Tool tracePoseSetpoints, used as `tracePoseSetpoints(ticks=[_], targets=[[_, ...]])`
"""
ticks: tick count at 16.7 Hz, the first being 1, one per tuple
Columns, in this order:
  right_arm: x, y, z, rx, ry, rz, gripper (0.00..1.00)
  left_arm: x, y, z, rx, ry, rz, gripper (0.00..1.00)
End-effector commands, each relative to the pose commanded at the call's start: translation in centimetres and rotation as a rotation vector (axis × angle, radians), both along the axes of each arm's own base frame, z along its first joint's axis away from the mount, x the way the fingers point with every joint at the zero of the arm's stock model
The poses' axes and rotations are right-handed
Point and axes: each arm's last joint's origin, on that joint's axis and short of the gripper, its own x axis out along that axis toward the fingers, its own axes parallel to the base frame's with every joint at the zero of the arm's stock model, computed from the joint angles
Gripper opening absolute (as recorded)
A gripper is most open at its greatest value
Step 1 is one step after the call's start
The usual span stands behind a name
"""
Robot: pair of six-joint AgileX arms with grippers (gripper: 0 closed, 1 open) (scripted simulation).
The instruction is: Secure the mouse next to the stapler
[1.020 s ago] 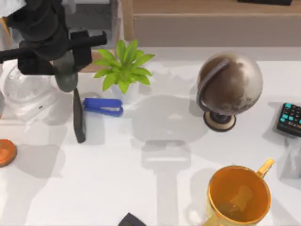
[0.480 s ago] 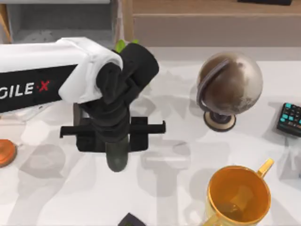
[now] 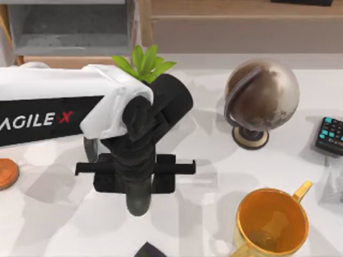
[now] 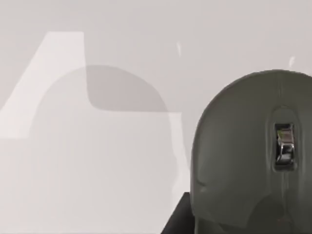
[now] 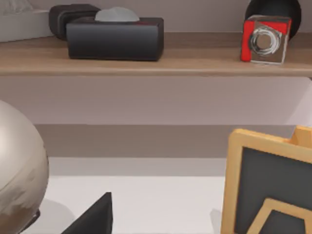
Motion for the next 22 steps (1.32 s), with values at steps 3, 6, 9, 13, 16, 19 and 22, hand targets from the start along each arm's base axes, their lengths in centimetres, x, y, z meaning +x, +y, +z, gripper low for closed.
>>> tracePoseSetpoints(ticks=[3,6,9,13,16,19,22], targets=[[0.0,0.0,0.0,0.000,0.000,0.000,1.00,0.1,0.1,0.2,-0.002,-0.003,0.002,0.00],[0.0,0.0,0.0,0.000,0.000,0.000,1.00,0.1,0.1,0.3,-0.007,-0.009,0.001,0.00],[0.0,0.0,0.0,0.000,0.000,0.000,1.00,0.3,-0.1,0.6,-0.019,-0.021,0.000,0.00],[0.0,0.0,0.0,0.000,0.000,0.000,1.00,0.4,-0.3,1.1,-0.038,-0.043,-0.001,0.00],[0.0,0.0,0.0,0.000,0.000,0.000,1.00,0.6,-0.4,1.3,-0.051,-0.058,-0.002,0.00],[0.0,0.0,0.0,0.000,0.000,0.000,1.00,0.6,-0.5,1.4,-0.059,-0.068,-0.002,0.00],[0.0,0.0,0.0,0.000,0.000,0.000,1.00,0.7,-0.5,1.2,-0.059,-0.068,-0.001,0.00]])
